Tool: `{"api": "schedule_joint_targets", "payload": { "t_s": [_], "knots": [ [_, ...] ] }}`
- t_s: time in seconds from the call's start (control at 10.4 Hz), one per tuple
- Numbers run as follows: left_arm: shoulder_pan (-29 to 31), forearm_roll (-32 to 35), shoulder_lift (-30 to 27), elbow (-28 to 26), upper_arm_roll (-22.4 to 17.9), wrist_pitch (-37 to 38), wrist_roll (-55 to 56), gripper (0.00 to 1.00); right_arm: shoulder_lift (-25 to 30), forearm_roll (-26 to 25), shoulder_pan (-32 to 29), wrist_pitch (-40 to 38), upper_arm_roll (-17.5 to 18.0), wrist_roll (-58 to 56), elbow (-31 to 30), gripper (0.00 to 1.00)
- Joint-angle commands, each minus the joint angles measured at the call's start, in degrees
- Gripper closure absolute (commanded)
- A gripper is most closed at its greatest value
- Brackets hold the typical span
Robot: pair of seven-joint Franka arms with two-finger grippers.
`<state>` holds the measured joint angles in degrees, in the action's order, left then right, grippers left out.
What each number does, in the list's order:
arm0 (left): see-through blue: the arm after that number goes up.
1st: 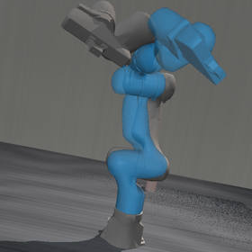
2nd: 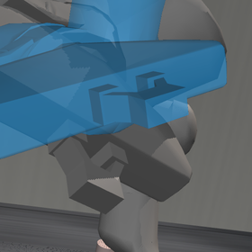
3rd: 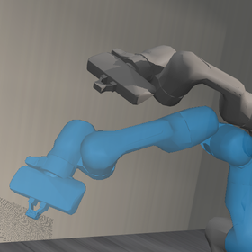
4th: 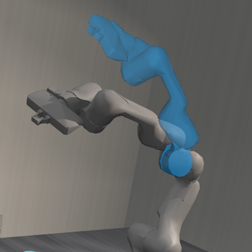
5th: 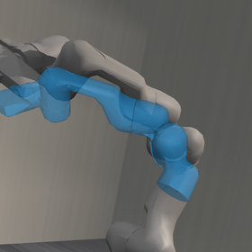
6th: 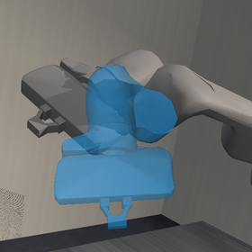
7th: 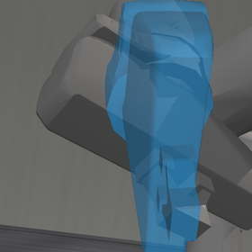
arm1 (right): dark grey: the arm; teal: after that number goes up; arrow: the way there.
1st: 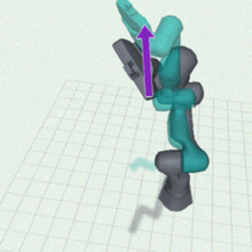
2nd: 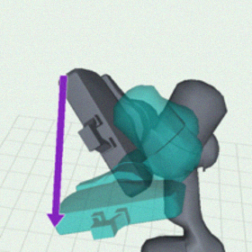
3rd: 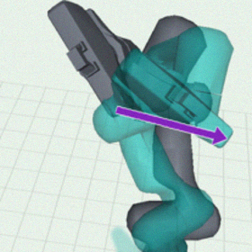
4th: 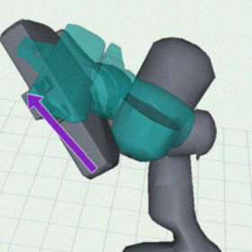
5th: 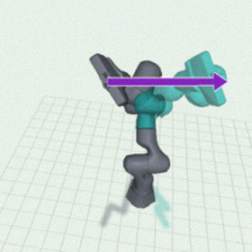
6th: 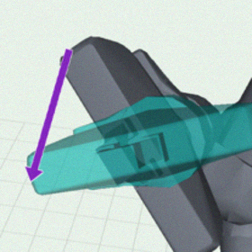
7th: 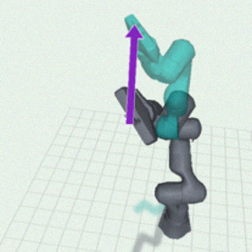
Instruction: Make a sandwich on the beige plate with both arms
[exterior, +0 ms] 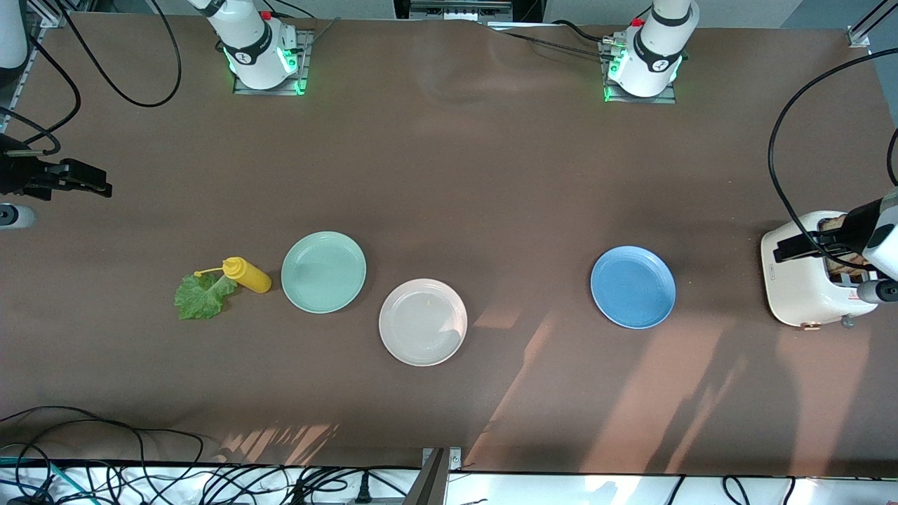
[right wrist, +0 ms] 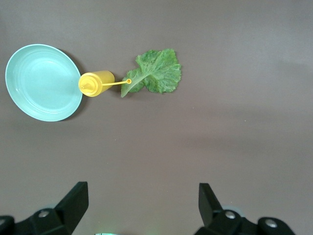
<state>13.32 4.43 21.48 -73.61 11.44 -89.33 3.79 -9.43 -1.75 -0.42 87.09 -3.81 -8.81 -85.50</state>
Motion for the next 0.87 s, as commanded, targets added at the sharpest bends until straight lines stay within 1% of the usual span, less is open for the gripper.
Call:
{"api": "schedule_joint_targets", "payload": {
  "t_s": [0.0,0.1,0.39,0.48,0.77],
  "knots": [
    [0.1,0.2,-0.6,-0.1,0.8,-0.3,-1.2,0.00,-0.4,0.6,-0.5,-1.1,0.3,0.4,1.1,0.00],
    [-0.2,0.2,-0.9,0.7,1.1,-0.2,-1.1,0.00,-0.4,0.5,-0.5,-1.1,0.3,0.4,1.0,0.00],
    [-0.2,0.2,-4.2,0.7,3.9,0.2,-1.0,0.00,-0.4,0.5,-0.5,-1.1,0.3,0.4,1.1,0.00],
    [-0.2,0.3,-4.2,0.7,4.8,0.2,-0.8,0.00,-0.4,0.5,-0.5,-1.1,0.3,0.4,1.0,0.00],
    [0.2,-0.2,-2.6,0.2,4.6,0.2,-1.5,0.00,-0.4,0.5,-0.5,-1.1,0.3,0.4,1.0,0.00]
  ]
}}
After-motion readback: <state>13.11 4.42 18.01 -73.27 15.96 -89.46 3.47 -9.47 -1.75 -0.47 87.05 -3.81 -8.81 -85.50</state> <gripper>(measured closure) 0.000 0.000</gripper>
